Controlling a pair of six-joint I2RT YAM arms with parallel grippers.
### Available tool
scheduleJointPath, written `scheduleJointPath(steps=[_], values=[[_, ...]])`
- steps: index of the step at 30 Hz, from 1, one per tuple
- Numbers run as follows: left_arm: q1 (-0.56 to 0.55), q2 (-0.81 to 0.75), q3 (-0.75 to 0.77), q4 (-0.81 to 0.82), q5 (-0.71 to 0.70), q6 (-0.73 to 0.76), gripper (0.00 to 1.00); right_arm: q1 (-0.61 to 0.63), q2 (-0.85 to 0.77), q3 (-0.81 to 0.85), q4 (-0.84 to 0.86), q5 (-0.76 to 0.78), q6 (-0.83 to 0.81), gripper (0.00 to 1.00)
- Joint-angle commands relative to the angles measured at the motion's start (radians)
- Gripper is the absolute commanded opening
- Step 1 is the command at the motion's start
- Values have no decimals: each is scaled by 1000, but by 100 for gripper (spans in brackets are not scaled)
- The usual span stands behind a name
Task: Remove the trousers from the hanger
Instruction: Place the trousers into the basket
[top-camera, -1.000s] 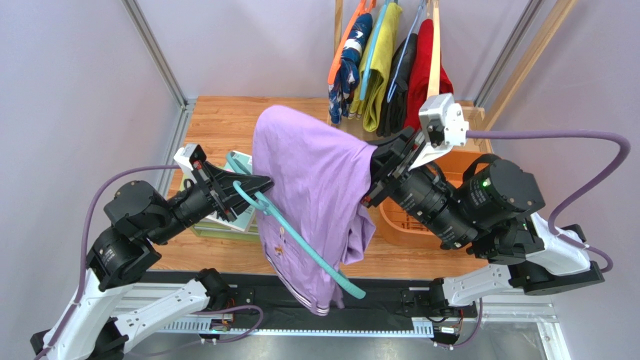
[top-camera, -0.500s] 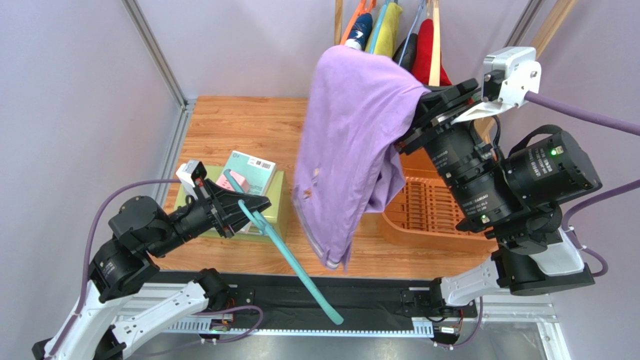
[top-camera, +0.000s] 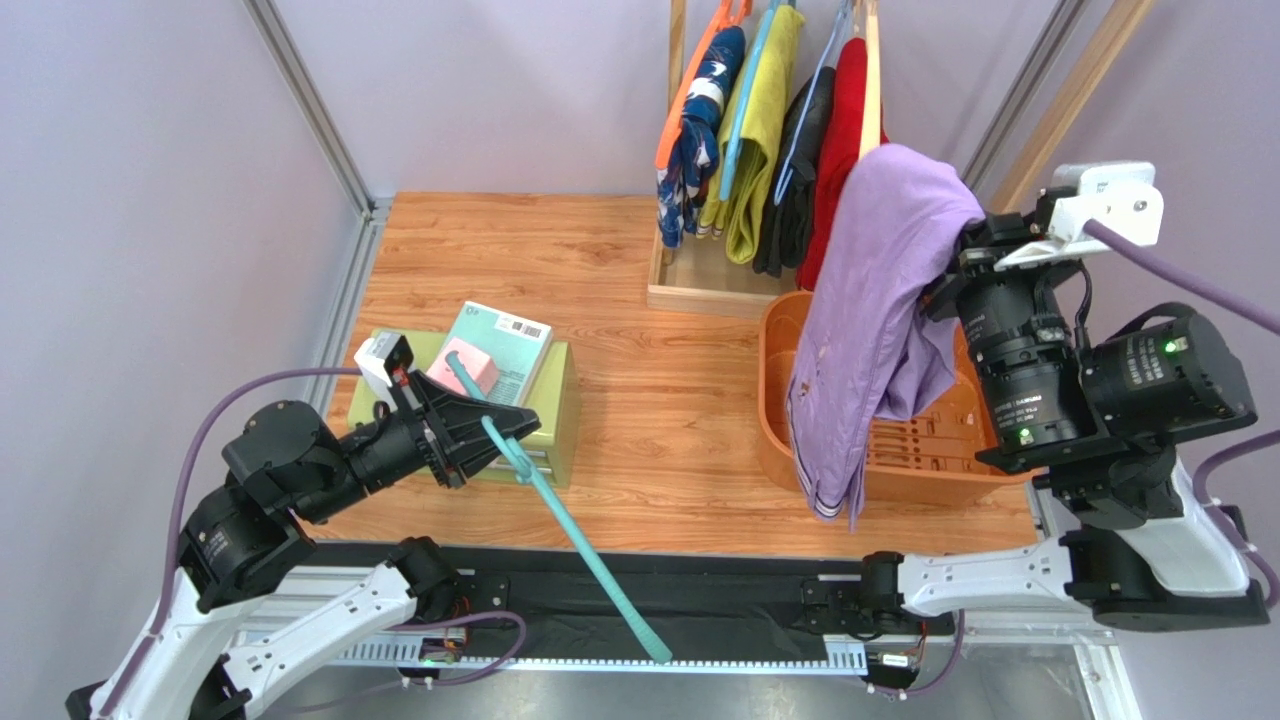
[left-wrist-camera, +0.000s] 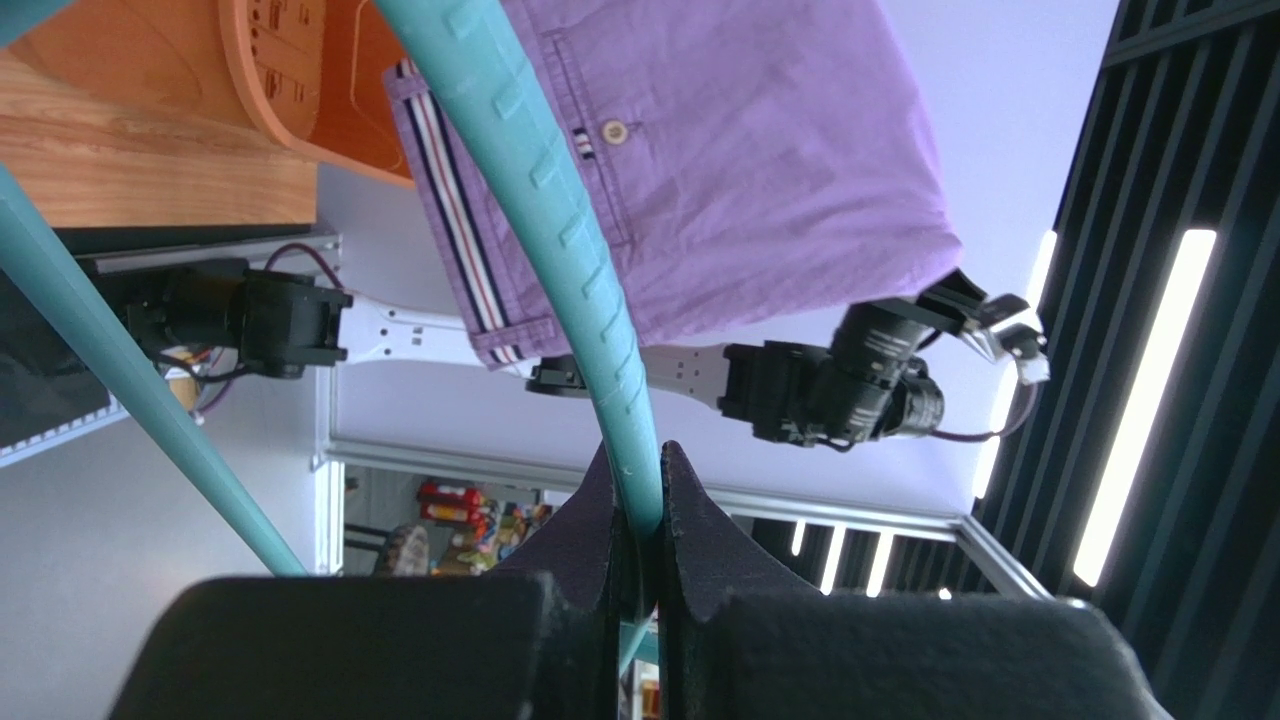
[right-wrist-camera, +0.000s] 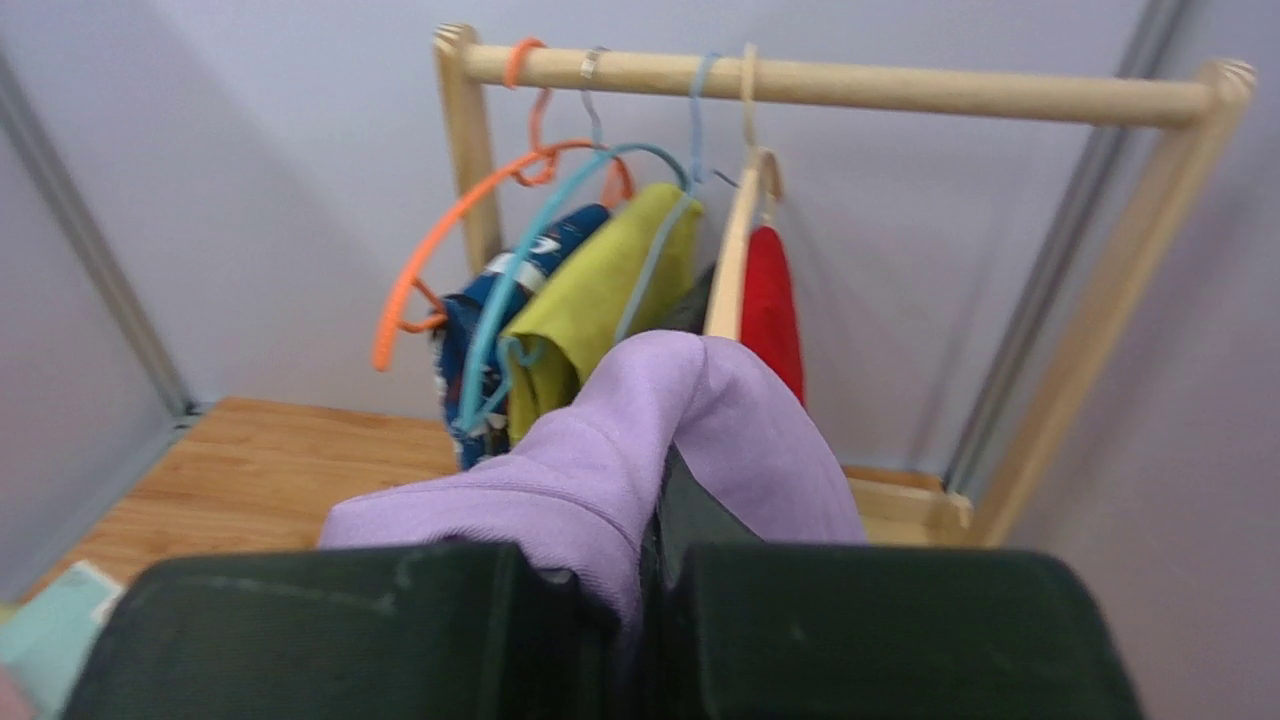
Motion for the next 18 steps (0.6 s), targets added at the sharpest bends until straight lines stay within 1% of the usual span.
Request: scheduleJointPath(steps=[1, 2, 4, 6, 7, 8, 10, 11, 13, 14, 16, 17, 18], values=[[-2, 33, 29, 44, 46, 23, 0, -102, -78, -166, -21, 43, 78, 0], [0, 44, 29, 53, 50, 23, 0, -149, -87, -185, -53, 43, 119, 0], [-2, 55, 31, 61, 69, 24, 0, -195, -90, -223, -138, 47, 198, 0], [-2, 69, 37, 73, 78, 26, 0, -270, -77, -245, -181, 57, 233, 0], [0, 72, 40, 73, 82, 29, 0, -302, -72, -249, -249, 54, 264, 0], [0, 76, 41, 74, 84, 31, 0, -376, -68, -245, -303, 35, 349, 0], [0, 73, 46, 73, 85, 32, 0, -451, -72, -255, -412, -21, 422, 0], [0, 70, 44, 73, 84, 32, 0, -518, -78, -265, -431, -32, 454, 0], [0, 64, 41, 73, 79, 29, 0, -576, -95, -291, -471, -58, 460, 0], [-2, 57, 40, 73, 78, 29, 0, -630, -110, -297, -480, -69, 460, 0], [0, 53, 31, 73, 73, 24, 0, -684, -124, -305, -505, -109, 460, 0], [0, 47, 28, 73, 73, 21, 0, -745, -132, -305, -512, -124, 460, 0], [-2, 47, 22, 74, 73, 20, 0, -775, -133, -302, -531, -141, 463, 0]])
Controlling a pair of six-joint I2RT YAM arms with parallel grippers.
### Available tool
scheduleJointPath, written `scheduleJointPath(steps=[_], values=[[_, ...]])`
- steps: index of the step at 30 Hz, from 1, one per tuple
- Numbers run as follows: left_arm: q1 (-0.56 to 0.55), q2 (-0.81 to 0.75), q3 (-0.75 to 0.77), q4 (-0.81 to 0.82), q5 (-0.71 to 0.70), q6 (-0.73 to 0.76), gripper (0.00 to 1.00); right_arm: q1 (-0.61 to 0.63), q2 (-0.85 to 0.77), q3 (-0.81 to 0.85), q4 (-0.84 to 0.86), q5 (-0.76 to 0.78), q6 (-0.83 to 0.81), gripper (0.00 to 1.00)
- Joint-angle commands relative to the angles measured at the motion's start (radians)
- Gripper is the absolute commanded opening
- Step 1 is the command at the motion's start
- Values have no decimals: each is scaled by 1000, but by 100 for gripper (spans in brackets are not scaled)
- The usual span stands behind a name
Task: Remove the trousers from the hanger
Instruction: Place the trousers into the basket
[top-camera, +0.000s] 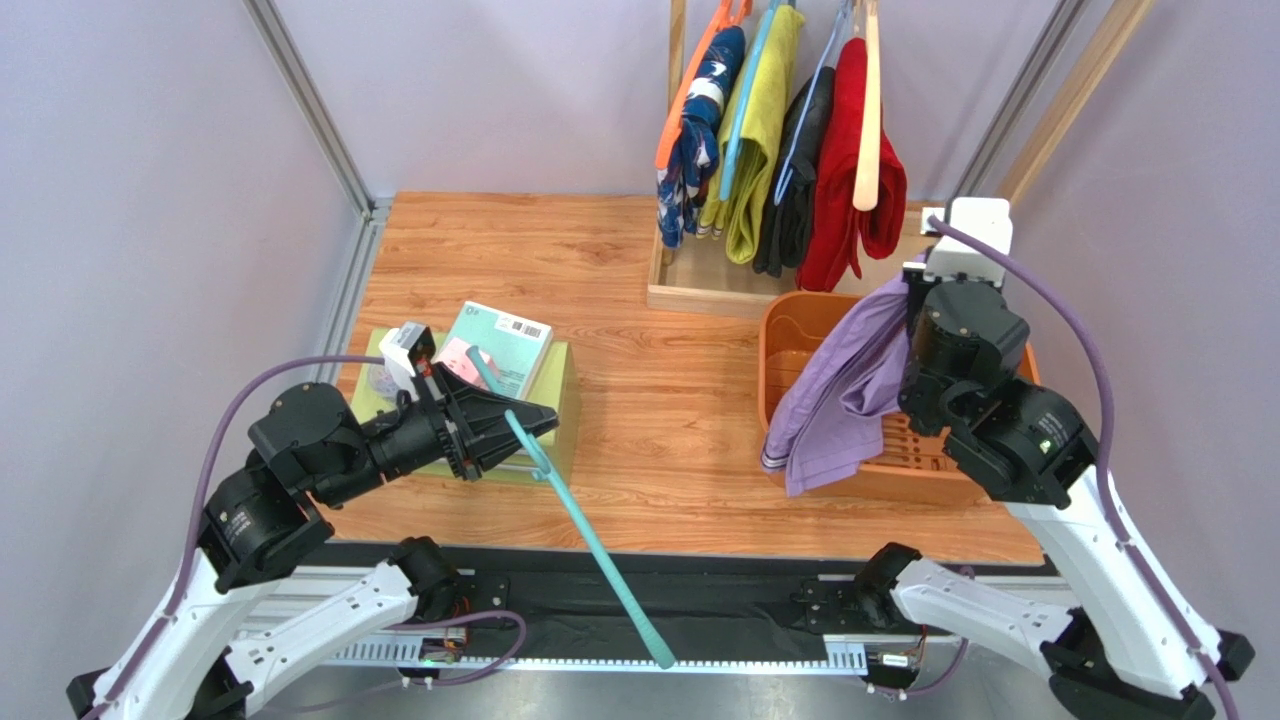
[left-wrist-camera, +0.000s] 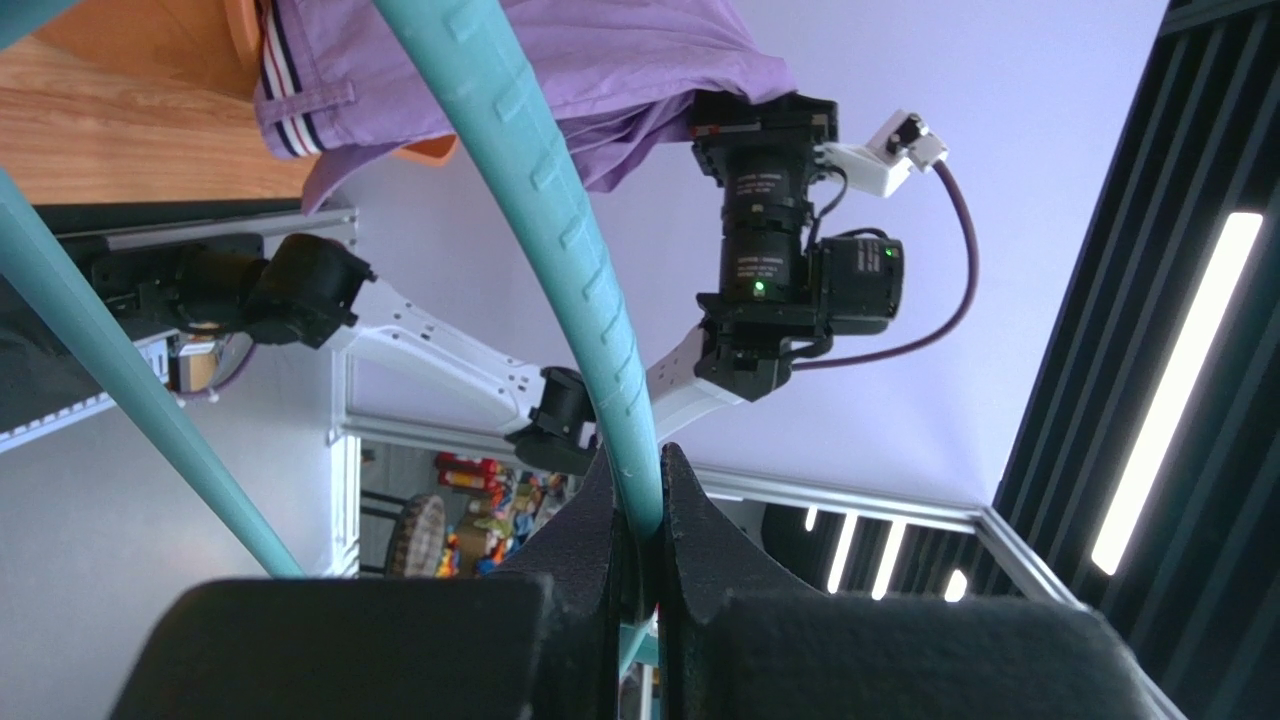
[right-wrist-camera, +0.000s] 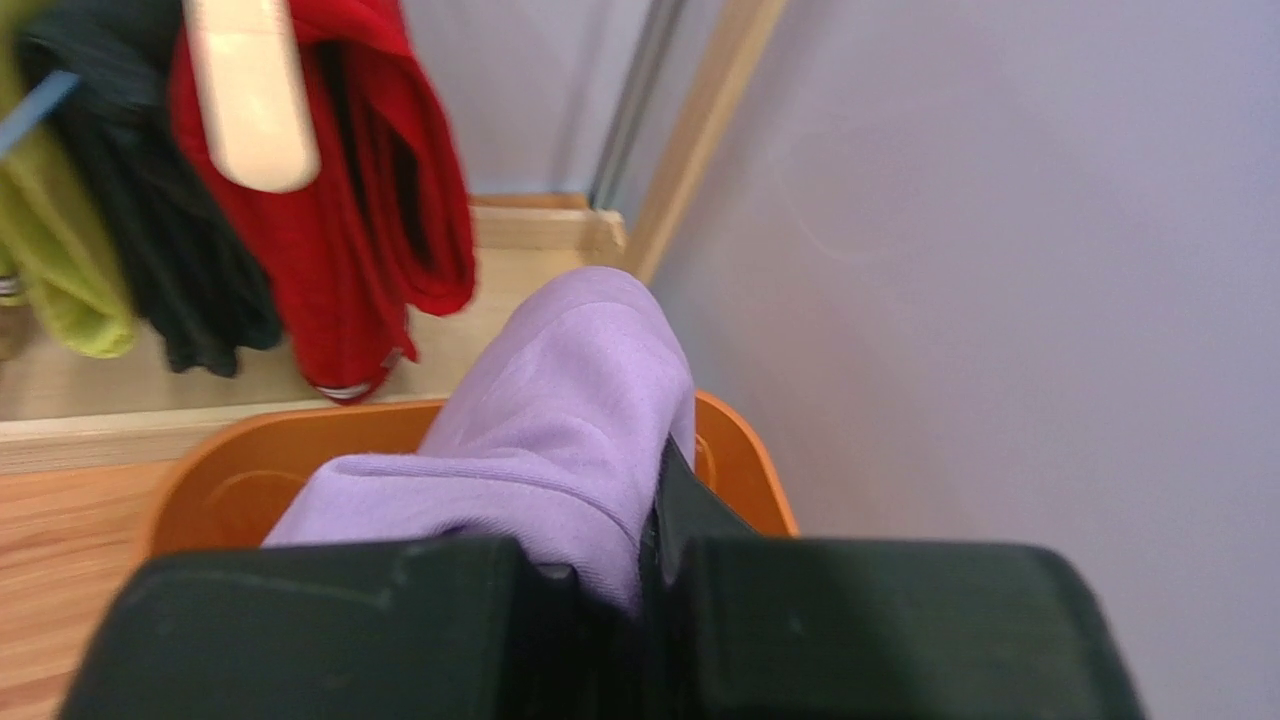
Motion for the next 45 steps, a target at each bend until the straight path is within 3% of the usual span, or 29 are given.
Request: scheduleJointPath(steps=[1, 6, 13, 17, 25, 28, 31, 32, 34, 35, 41, 45], values=[[-2, -16, 14, 49, 23, 6, 0, -136, -54, 26, -49, -81, 61, 0], [0, -5, 2, 85, 47, 0, 0, -277, -28, 67, -158, -114, 85, 0], [0, 0, -4, 94, 60, 0, 0, -300, 26, -49, -199, -216, 176, 0], [0, -19, -4, 91, 49, 0, 0, -302, 136, -135, -193, -337, 356, 0], [0, -66, -4, 45, 1, -4, 0, -296, 352, -89, -328, -537, 630, 4], [0, -68, -7, 45, 1, -4, 0, -296, 389, -100, -351, -597, 624, 16], [0, -59, -1, 48, 3, 2, 0, -294, 414, -100, -399, -612, 607, 36], [0, -57, -1, 51, 3, 3, 0, -293, 411, -98, -414, -608, 607, 49], [0, -48, 0, 58, 6, 3, 0, -291, 380, -92, -448, -606, 601, 61], [0, -45, -1, 65, 9, 3, 0, -291, 363, -89, -460, -606, 601, 72], [-2, 0, 2, 121, 43, 6, 0, -287, 198, -34, -609, -658, 591, 91], [0, 38, 8, 155, 69, 13, 0, -287, 81, -2, -695, -781, 556, 95]])
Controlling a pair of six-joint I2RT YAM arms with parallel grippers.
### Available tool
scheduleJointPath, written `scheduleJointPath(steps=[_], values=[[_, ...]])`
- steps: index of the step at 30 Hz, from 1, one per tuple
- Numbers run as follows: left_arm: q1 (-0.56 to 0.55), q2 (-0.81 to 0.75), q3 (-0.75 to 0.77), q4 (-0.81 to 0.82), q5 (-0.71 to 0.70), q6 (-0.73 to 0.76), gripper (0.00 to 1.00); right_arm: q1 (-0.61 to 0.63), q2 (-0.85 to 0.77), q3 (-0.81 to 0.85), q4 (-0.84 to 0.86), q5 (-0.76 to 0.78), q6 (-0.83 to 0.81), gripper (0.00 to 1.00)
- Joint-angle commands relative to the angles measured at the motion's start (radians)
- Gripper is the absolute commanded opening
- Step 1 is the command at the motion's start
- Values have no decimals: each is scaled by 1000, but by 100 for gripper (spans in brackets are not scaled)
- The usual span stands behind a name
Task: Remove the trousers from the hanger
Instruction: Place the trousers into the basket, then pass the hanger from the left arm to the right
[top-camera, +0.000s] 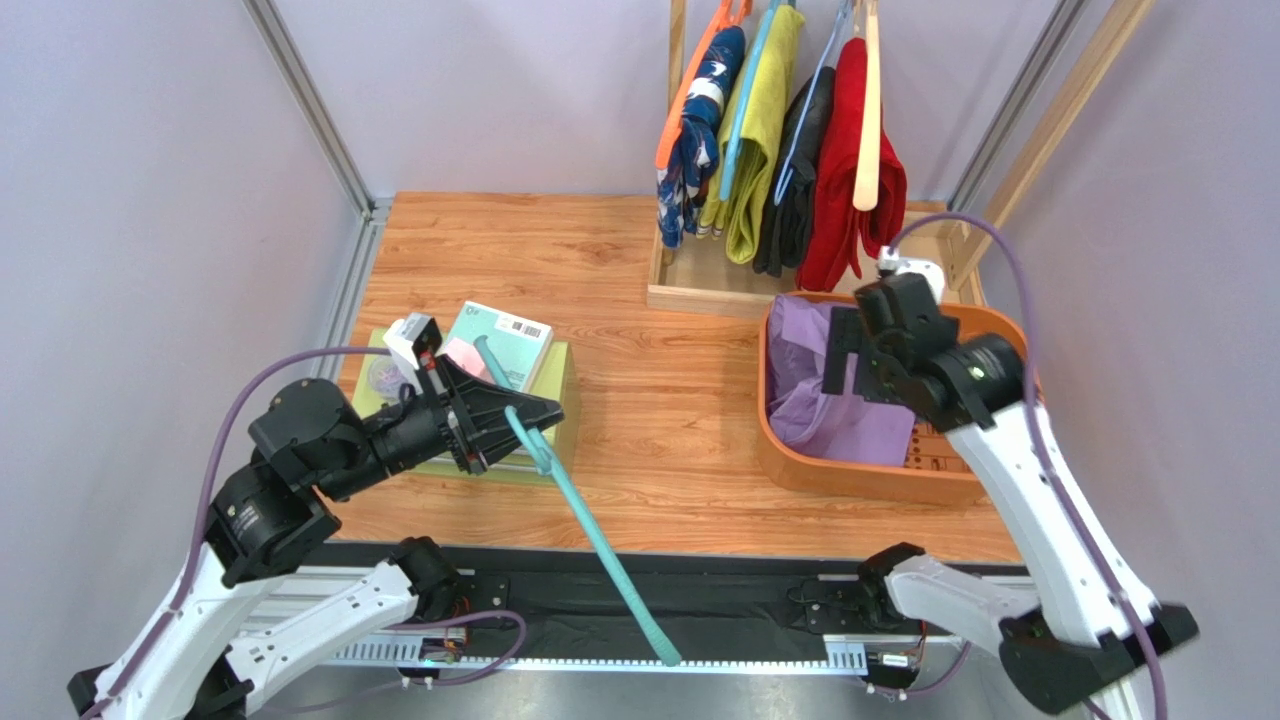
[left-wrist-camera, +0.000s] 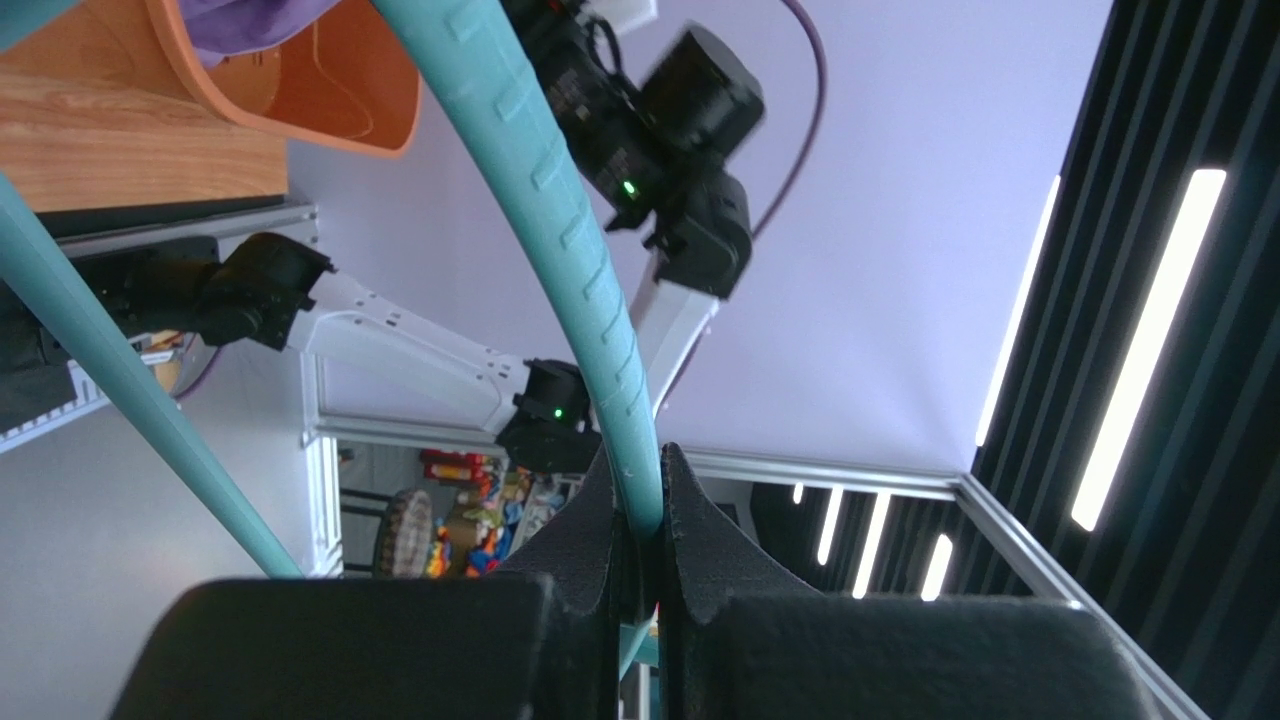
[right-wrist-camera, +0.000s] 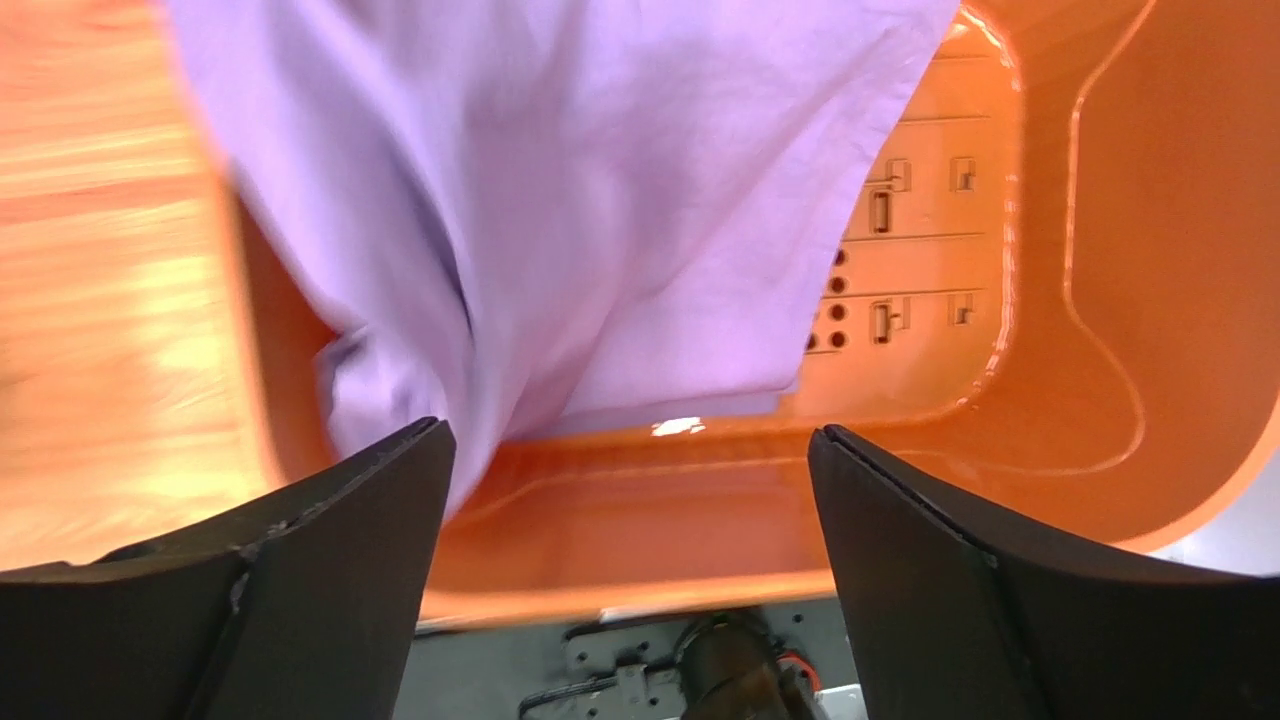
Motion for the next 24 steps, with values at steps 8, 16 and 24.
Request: scheduleJointPath(steps=[8, 16, 24], values=[[0, 109, 48, 127, 50, 31, 0, 4, -239, 181, -51, -756, -160, 98], [0, 219, 127, 124, 5, 77, 0, 218, -226, 219, 130, -1159, -37, 96], [0, 247, 164, 33, -154, 79, 0, 662, -125, 293, 250, -802, 32, 93]])
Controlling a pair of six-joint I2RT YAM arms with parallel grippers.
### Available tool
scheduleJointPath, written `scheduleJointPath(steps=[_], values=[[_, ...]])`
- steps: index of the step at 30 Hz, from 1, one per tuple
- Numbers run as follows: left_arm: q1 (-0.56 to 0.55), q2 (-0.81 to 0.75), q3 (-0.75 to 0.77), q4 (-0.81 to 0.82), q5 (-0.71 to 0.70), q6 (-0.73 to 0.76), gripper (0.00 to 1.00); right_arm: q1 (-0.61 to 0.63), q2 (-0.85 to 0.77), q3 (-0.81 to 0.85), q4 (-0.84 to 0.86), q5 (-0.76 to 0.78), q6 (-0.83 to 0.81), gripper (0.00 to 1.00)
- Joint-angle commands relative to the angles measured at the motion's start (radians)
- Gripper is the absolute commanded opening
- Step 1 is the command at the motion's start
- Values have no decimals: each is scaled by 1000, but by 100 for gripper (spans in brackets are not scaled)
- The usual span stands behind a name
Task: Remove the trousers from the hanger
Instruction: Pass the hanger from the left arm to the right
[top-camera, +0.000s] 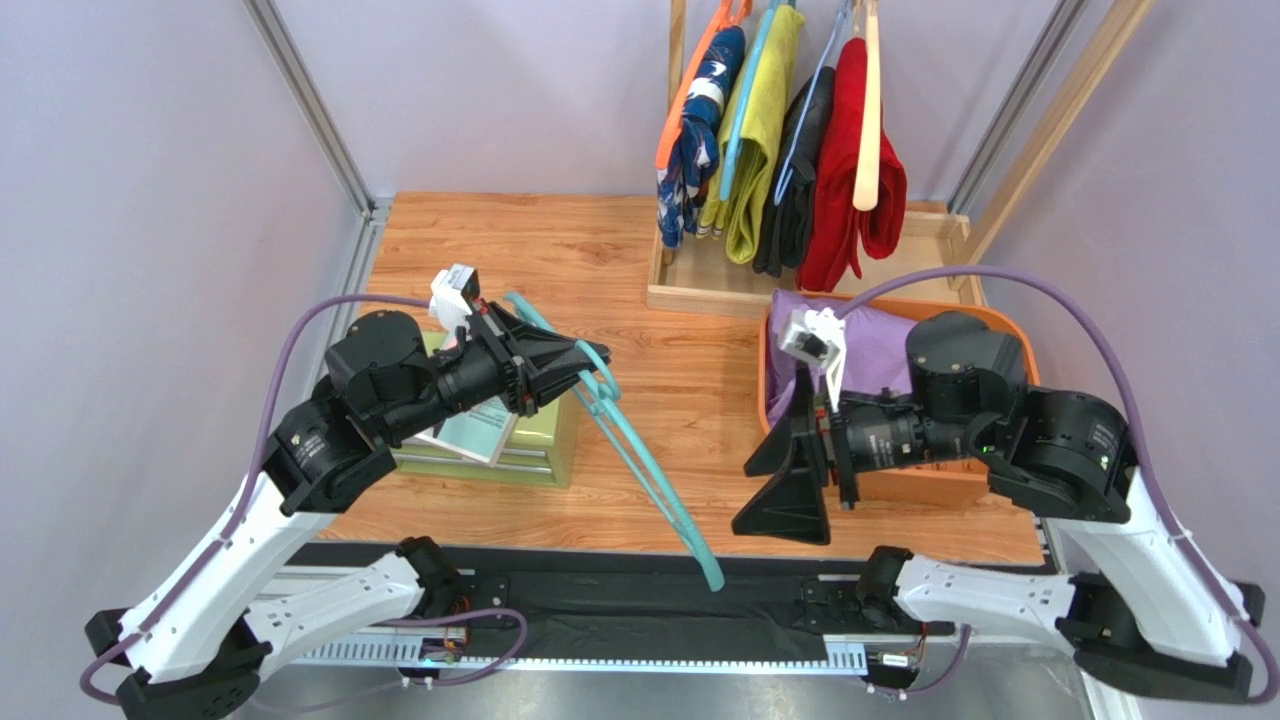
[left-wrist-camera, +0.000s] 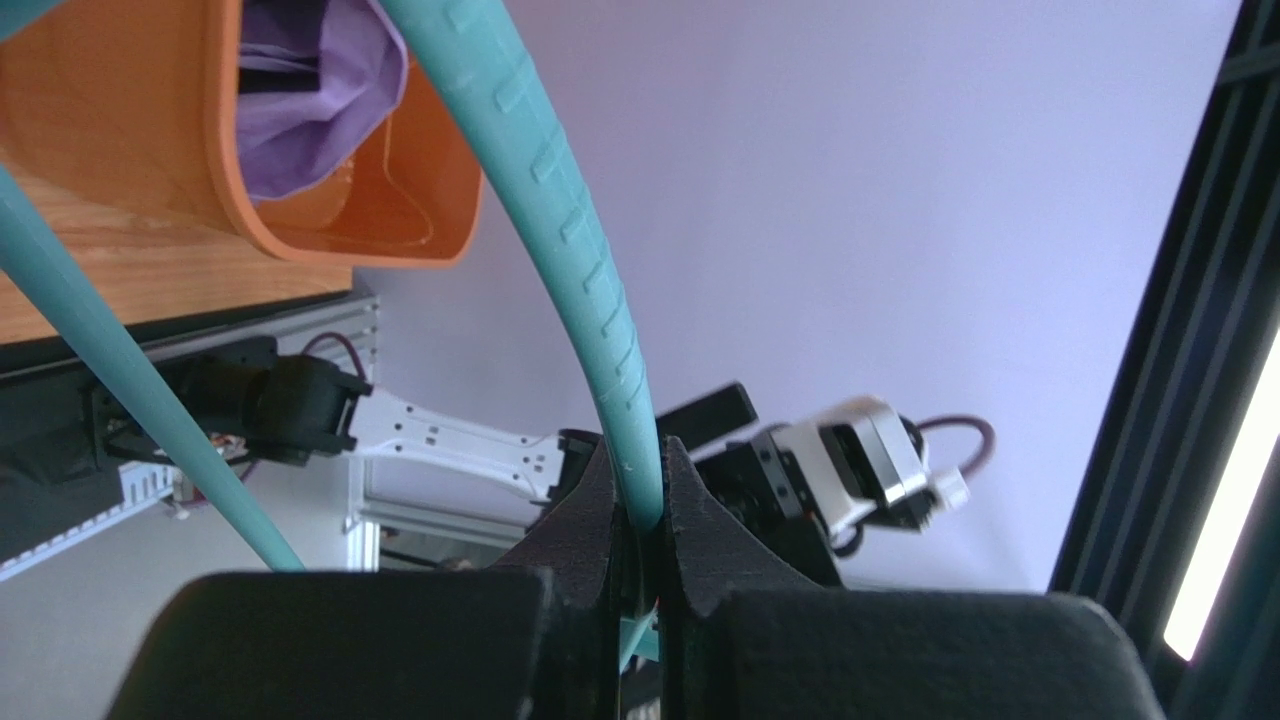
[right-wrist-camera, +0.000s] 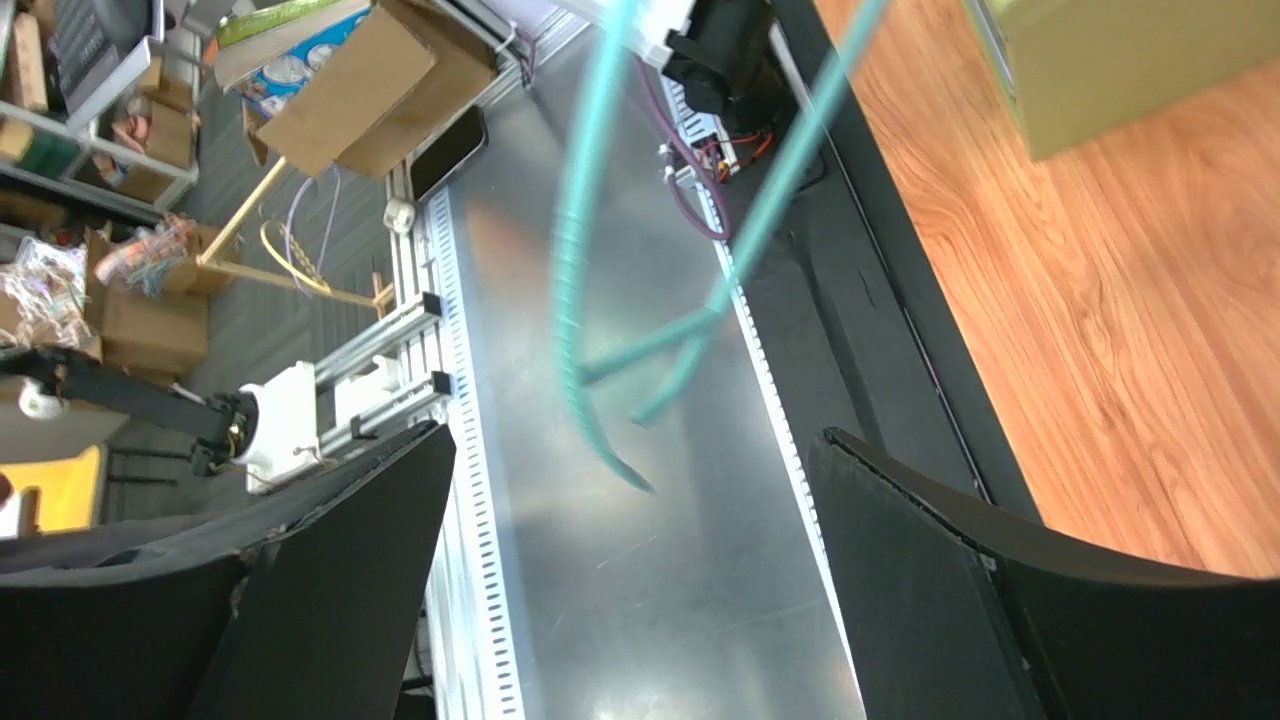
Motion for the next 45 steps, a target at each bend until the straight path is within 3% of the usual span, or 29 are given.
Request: scheduleJointPath(steps=[1, 9, 13, 20, 26, 28, 29, 32, 33, 36, 39, 45], values=[[0, -7, 65, -42, -96, 17, 0, 219, 50, 53, 115, 222, 49, 93], [0, -24, 86, -70, -140, -18, 0, 528, 104, 10, 162, 728, 40, 81], [0, -43, 83, -76, -145, -35, 0, 606, 122, -14, 202, 856, 17, 65], [0, -67, 82, -69, -170, -67, 0, 734, 195, -28, 190, 1115, 8, 59], [-1, -82, 74, -64, -157, -66, 0, 743, 202, -47, 209, 1250, 55, 22], [0, -93, 60, -62, -163, -60, 0, 745, 199, -42, 198, 1261, 65, 2], [0, -107, 54, -56, -166, -46, 0, 745, 195, -47, 193, 1259, 71, 0], [0, -135, 24, -47, -177, -11, 23, 745, 176, -60, 163, 1267, 120, 0], [-1, -141, 13, -47, -174, 0, 41, 745, 170, -63, 150, 1273, 175, 0], [0, -153, 10, -52, -160, 69, 62, 745, 135, -79, 78, 1295, 325, 0], [0, -153, 19, -50, -110, 141, 68, 743, 87, -118, -1, 1310, 442, 0], [0, -185, 19, -44, -64, 210, 70, 743, -64, -224, -219, 1344, 828, 0]])
